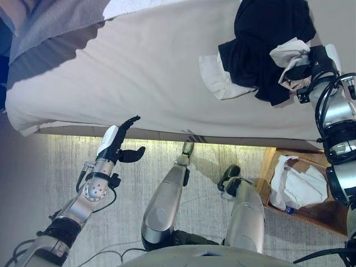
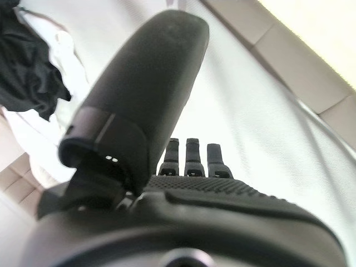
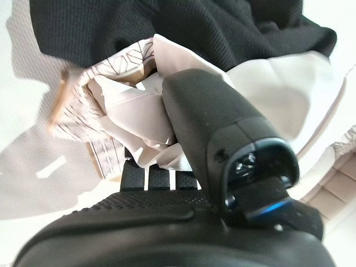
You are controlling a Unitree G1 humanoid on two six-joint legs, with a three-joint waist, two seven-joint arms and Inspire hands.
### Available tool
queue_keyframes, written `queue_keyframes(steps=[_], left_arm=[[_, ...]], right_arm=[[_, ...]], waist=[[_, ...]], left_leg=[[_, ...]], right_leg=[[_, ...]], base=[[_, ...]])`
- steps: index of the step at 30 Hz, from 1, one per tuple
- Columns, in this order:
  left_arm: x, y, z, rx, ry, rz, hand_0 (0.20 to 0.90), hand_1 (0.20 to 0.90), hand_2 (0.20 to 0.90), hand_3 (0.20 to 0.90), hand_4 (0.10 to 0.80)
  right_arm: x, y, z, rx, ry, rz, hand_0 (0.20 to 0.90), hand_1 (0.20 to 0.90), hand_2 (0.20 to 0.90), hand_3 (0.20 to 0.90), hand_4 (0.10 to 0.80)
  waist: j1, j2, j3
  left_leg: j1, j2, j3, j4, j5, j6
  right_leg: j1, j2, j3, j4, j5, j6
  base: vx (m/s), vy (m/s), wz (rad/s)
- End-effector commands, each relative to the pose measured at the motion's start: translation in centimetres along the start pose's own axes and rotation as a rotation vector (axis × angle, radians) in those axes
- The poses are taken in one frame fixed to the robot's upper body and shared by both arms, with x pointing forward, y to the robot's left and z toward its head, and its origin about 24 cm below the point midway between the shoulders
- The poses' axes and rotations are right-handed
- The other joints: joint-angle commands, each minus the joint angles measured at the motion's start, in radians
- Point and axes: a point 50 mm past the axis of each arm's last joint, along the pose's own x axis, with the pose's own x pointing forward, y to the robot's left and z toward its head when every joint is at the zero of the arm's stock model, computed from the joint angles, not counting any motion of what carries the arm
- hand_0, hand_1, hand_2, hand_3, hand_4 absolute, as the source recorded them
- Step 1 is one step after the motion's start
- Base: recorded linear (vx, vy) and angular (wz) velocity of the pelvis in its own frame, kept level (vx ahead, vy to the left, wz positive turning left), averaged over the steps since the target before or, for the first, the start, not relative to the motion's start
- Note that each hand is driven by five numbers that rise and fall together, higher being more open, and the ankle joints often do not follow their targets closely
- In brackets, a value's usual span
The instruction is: Pick up the clothes from the bed and place them into the basket
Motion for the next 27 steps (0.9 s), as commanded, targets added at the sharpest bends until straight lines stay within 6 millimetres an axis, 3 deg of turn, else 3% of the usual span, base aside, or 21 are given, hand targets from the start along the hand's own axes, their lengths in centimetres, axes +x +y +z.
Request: queue_keyframes(steps=[1,7,15,20,27], left_arm=[[-0.2,2.7,0.9,0.011,-0.074,0.095,0.900,0.900,0.900,0.900,0.800],[-0.1,2.9,0.7,0.015,-0.058,0.082,0.900,0.900,0.900,0.900,0.800],[-0.8,2.5,-0.5,0.029,0.011,0.041,0.900,0.900,0.900,0.900,0.800],[-1.0,2.6,-1.3,0.057,0.061,0.043,0.900,0.900,0.900,0.900,0.800],[-1.4,2.4,-2.7,0.057,0.132,0.047,0.900,0.900,0.900,0.900,0.800]], right_arm=[[0.2,-5.3,3.1,-0.025,-0.150,-0.143,0.300,0.300,0.300,0.200,0.100],[0.2,-6.3,2.3,-0.013,-0.136,-0.148,0.300,0.300,0.300,0.200,0.100],[-0.1,-8.4,2.1,0.021,-0.156,-0.176,0.300,0.300,0.300,0.200,0.100],[-0.5,-10.6,3.4,0.060,-0.201,-0.229,0.300,0.300,0.300,0.200,0.100],[-1.4,-15.5,5.1,0.042,-0.237,-0.350,0.300,0.300,0.300,0.200,0.100]], waist=[[-0.015,-0.036,-0.029],[-0.025,-0.077,-0.059],[-0.047,-0.133,-0.176],[-0.070,-0.168,-0.253],[-0.104,-0.201,-0.356]], left_leg=[[0.114,0.002,0.015,0.060,-0.168,0.013],[0.210,0.017,0.030,0.052,-0.201,0.008],[0.335,0.034,0.060,-0.045,-0.196,0.007],[0.387,0.042,0.084,-0.090,-0.195,0.008],[0.453,0.054,0.124,-0.194,-0.169,0.001]], right_leg=[[0.132,0.054,-0.007,-0.113,0.053,-0.005],[0.258,0.071,0.005,-0.192,0.060,0.003],[0.393,0.102,0.025,-0.337,0.095,0.030],[0.433,0.115,0.044,-0.389,0.112,0.050],[0.479,0.131,0.071,-0.489,0.157,0.079]], base=[[0.059,0.007,-0.11],[0.073,0.007,-0.08],[0.090,0.023,-0.10],[0.073,0.010,-0.09],[0.028,0.024,-0.14]])
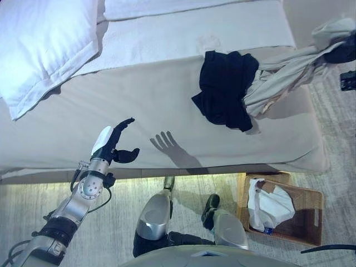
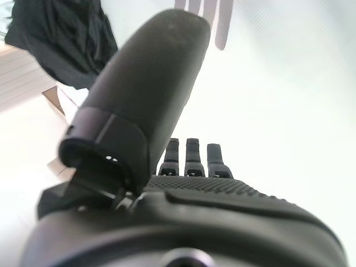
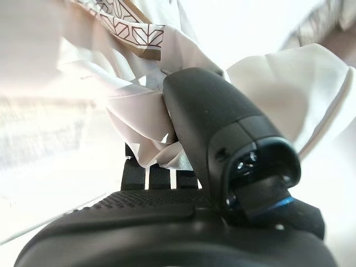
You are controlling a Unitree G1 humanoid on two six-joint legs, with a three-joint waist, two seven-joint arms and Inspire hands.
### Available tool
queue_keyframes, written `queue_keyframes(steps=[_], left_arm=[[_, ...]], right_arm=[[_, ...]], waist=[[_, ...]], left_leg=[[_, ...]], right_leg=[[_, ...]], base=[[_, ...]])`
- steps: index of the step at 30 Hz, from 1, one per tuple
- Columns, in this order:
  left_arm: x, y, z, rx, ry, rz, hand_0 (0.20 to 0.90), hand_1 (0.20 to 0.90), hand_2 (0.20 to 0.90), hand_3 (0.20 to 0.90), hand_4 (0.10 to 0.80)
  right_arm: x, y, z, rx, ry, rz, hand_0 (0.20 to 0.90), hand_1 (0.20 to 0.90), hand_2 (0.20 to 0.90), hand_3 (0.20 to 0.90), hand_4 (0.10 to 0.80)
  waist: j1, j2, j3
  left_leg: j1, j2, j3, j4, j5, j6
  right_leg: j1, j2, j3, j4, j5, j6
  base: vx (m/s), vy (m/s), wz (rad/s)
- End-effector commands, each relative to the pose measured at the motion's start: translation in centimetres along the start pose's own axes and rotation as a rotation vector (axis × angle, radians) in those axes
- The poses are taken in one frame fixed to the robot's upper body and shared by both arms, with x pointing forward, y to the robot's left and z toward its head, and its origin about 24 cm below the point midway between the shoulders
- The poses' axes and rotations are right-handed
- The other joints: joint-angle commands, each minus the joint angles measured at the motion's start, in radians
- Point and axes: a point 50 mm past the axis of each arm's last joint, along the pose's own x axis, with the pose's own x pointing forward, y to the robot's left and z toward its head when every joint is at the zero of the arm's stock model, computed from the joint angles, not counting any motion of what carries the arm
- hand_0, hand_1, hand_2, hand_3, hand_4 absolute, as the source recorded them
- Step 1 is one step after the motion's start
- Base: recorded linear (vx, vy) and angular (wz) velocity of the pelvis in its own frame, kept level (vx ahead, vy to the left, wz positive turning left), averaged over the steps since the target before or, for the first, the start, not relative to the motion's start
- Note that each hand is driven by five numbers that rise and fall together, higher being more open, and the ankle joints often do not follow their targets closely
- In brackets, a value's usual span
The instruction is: Pick up the clothes from the bed and place them into the basket
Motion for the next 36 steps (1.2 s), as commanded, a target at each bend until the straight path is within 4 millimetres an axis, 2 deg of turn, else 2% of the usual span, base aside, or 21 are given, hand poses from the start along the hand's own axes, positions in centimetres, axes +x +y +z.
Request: queue_keyframes(steps=[1,10,17,26,36], left_arm=[[-1.6,0.1,-2.0,0.010,0.048,0.018,0.900,0.900,0.900,0.900,0.800],[-1.1,-1.0,-1.8,0.004,0.031,0.002,0.900,0.900,0.900,0.900,0.800],[-0.4,-0.7,-1.6,0.013,0.033,0.033,0.900,0.900,0.900,0.900,0.800],[-0.7,-0.1,-2.4,0.053,0.050,0.042,0.900,0.900,0.900,0.900,0.800],[0.5,0.4,-1.7,0.081,0.013,0.049,0.900,0.900,0.900,0.900,0.800]], right_arm=[[-0.3,-4.9,4.7,-0.048,-0.207,-0.178,0.300,0.300,0.300,0.200,0.100],[-0.7,-8.6,6.1,-0.048,-0.226,-0.298,0.300,0.300,0.300,0.200,0.100],[-1.1,-9.9,5.3,-0.062,-0.212,-0.337,0.300,0.300,0.300,0.200,0.100],[-1.9,-11.1,2.3,-0.051,-0.136,-0.365,0.300,0.300,0.300,0.200,0.100],[-3.3,-11.7,-0.6,-0.053,-0.126,-0.354,0.300,0.300,0.300,0.200,0.100]], waist=[[-0.041,-0.068,-0.318],[-0.086,-0.084,-0.376],[-0.128,-0.090,-0.396],[-0.187,-0.096,-0.401],[-0.281,-0.091,-0.406]], left_leg=[[-0.003,0.025,0.040,0.062,-0.154,-0.018],[0.041,0.031,0.082,-0.013,-0.140,-0.025],[0.053,0.038,0.126,-0.008,-0.158,-0.018],[0.065,0.051,0.168,0.008,-0.181,-0.007],[0.085,0.063,0.222,0.016,-0.201,-0.002]], right_leg=[[-0.027,0.037,0.033,-0.007,-0.005,-0.009],[-0.013,0.038,0.061,-0.092,0.047,0.021],[-0.025,0.034,0.094,-0.097,0.059,0.033],[-0.050,0.041,0.151,-0.103,0.075,0.045],[-0.081,0.061,0.227,-0.122,0.102,0.054]], base=[[-0.029,0.038,-0.17],[-0.040,0.035,-0.14],[-0.054,0.015,-0.19],[-0.063,-0.005,-0.23],[-0.045,-0.017,-0.27]])
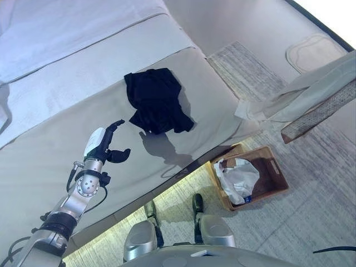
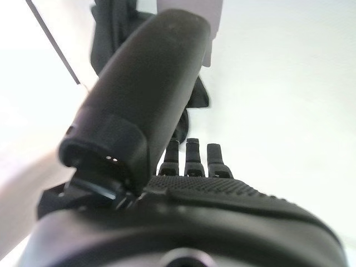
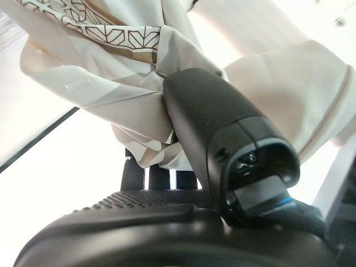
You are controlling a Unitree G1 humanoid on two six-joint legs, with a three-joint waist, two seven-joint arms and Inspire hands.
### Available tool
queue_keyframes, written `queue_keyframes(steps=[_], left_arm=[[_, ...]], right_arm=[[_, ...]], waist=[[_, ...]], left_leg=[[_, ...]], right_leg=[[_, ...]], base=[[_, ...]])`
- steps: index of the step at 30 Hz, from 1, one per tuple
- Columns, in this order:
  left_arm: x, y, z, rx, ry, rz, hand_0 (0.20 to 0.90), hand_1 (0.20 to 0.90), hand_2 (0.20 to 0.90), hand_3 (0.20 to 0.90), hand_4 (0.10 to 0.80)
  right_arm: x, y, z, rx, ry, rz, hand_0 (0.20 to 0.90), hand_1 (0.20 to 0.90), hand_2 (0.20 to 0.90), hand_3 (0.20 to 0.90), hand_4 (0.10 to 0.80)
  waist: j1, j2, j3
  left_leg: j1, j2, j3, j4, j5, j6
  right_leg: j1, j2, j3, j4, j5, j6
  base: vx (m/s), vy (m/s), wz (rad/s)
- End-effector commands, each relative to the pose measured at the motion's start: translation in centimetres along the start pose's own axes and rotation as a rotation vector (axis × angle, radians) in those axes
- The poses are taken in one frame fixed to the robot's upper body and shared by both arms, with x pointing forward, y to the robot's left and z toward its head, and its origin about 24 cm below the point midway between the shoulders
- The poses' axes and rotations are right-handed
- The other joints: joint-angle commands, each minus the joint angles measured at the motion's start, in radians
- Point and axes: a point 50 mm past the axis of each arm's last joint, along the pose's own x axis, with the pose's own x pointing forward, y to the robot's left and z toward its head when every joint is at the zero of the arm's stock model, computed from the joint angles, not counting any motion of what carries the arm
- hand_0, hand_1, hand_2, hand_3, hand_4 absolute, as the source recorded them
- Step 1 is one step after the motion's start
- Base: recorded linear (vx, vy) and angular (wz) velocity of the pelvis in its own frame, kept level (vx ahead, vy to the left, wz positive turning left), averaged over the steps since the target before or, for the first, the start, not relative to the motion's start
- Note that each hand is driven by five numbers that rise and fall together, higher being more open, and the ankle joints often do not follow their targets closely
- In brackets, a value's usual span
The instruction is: Pick up the clothes from the bed and place them into the basket
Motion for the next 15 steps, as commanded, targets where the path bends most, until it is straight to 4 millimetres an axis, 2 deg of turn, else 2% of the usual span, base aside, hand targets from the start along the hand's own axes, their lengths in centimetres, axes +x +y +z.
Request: queue_keyframes(steps=[1,6,9,15], left_arm=[[-0.1,0.5,0.0,0.030,-0.065,0.021,0.900,0.900,0.900,0.900,0.800],[0.7,0.5,0.7,0.017,-0.081,0.020,0.900,0.900,0.900,0.900,0.800],[1.1,0.3,1.1,0.006,-0.087,0.015,0.900,0.900,0.900,0.900,0.800],[1.3,-0.2,0.9,-0.010,-0.069,0.003,0.900,0.900,0.900,0.900,0.800]], right_arm=[[-0.6,-3.1,3.0,-0.108,-0.190,-0.104,0.300,0.300,0.300,0.200,0.100],[-0.9,-3.9,1.7,-0.092,-0.154,-0.083,0.300,0.300,0.300,0.200,0.100],[-1.2,-3.4,0.4,-0.049,-0.130,-0.017,0.300,0.300,0.300,0.200,0.100],[-2.4,-0.3,-3.6,-0.033,-0.057,0.189,0.300,0.300,0.300,0.200,0.100]], waist=[[-0.019,-0.024,-0.280],[-0.062,-0.015,-0.290],[-0.084,-0.010,-0.294],[-0.107,-0.007,-0.302]], left_leg=[[0.032,0.031,-0.022,0.089,-0.197,-0.001],[0.045,0.035,0.003,0.067,-0.193,-0.004],[0.047,0.037,0.018,0.064,-0.194,-0.006],[0.053,0.039,0.041,0.066,-0.198,-0.007]], right_leg=[[-0.052,0.004,-0.005,0.068,-0.038,0.053],[-0.072,0.016,0.024,0.066,-0.029,0.057],[-0.083,0.024,0.037,0.068,-0.028,0.057],[-0.097,0.033,0.049,0.071,-0.024,0.054]], base=[[-0.029,-0.022,-0.30],[-0.030,-0.019,-0.29],[-0.041,-0.013,-0.20],[-0.012,-0.023,-0.18]])
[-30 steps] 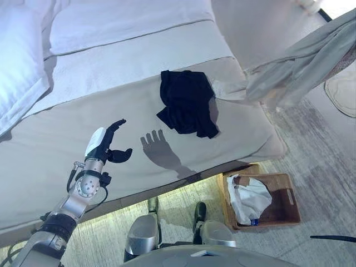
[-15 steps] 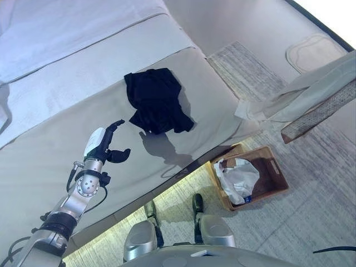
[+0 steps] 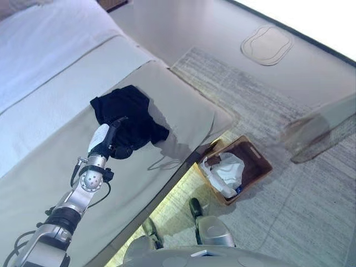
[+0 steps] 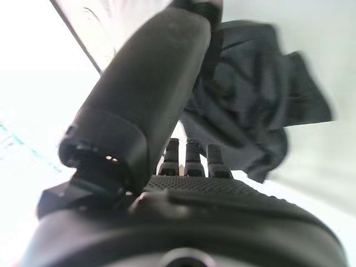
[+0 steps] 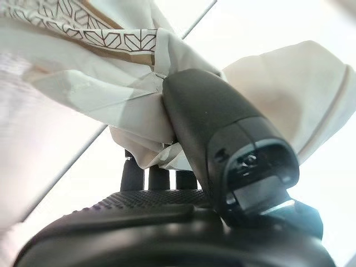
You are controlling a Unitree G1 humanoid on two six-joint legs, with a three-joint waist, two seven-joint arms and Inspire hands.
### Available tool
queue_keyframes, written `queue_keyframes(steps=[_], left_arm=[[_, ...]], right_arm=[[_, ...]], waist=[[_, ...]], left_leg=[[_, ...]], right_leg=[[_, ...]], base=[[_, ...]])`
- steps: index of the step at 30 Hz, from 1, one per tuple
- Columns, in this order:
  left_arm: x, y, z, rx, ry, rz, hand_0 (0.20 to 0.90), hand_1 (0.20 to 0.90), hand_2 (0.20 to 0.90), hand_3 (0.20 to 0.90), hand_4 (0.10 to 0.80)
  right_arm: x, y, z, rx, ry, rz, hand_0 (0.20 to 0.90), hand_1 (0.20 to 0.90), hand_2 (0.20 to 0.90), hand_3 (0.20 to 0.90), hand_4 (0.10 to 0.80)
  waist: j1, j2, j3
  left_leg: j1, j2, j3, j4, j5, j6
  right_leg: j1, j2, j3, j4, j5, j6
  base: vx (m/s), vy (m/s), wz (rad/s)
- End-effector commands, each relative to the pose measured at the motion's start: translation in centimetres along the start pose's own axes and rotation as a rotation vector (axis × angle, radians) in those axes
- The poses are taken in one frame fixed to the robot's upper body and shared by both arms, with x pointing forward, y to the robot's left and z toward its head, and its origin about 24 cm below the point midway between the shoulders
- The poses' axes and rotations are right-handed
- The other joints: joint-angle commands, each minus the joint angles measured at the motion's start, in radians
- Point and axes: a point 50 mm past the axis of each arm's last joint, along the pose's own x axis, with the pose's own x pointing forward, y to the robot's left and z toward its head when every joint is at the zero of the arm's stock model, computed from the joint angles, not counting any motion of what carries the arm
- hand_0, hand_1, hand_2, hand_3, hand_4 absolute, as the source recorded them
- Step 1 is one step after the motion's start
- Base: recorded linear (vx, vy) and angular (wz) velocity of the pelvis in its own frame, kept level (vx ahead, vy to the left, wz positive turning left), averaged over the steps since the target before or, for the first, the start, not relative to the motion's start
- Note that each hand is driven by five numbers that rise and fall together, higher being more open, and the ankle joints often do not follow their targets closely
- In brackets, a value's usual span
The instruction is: Pick up the clothes from the bed and place them into the basket
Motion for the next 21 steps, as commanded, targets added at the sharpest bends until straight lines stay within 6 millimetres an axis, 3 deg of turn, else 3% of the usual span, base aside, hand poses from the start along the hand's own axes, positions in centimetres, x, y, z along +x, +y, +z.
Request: queue_keyframes(steps=[1,6,8,15,21], left_arm=[[0.5,0.7,0.6,0.019,-0.077,0.022,0.900,0.900,0.900,0.900,0.800],[0.9,0.7,1.1,0.024,-0.084,0.007,0.900,0.900,0.900,0.900,0.800],[1.1,0.8,1.2,0.023,-0.084,0.005,0.900,0.900,0.900,0.900,0.800],[1.3,0.8,1.6,0.010,-0.096,-0.009,0.900,0.900,0.900,0.900,0.800],[1.7,0.5,2.3,0.009,-0.110,-0.029,0.900,0.900,0.900,0.900,0.800]], right_arm=[[-0.6,-0.7,4.0,0.002,-0.246,0.018,0.300,0.300,0.300,0.200,0.100],[-0.7,2.9,-0.2,0.050,-0.122,0.096,0.300,0.300,0.300,0.200,0.100],[-0.7,4.0,-1.0,0.058,-0.099,0.114,0.300,0.300,0.300,0.200,0.100],[-0.9,6.9,-2.9,0.108,-0.035,0.169,0.300,0.300,0.300,0.200,0.100],[-1.2,8.4,-3.1,0.114,-0.053,0.200,0.300,0.300,0.300,0.200,0.100]], waist=[[0.021,-0.030,-0.168],[0.020,-0.016,-0.160],[0.022,-0.009,-0.157],[0.025,0.015,-0.155],[0.032,0.026,-0.148]], left_leg=[[0.037,0.011,-0.062,0.068,-0.163,0.012],[0.031,0.017,-0.052,0.080,-0.167,0.010],[0.032,0.018,-0.049,0.081,-0.169,0.010],[0.040,0.018,-0.041,0.079,-0.171,0.006],[0.031,0.015,-0.048,0.080,-0.168,0.004]], right_leg=[[-0.058,0.001,-0.051,0.073,-0.038,0.054],[-0.070,0.002,-0.053,0.081,-0.040,0.049],[-0.070,0.000,-0.056,0.081,-0.039,0.049],[-0.068,-0.006,-0.066,0.082,-0.040,0.049],[-0.070,-0.008,-0.075,0.082,-0.042,0.047]], base=[[-0.019,-0.034,-0.06],[-0.032,-0.021,-0.02],[0.000,0.000,0.00],[0.000,0.000,0.00],[-0.008,-0.014,0.04]])
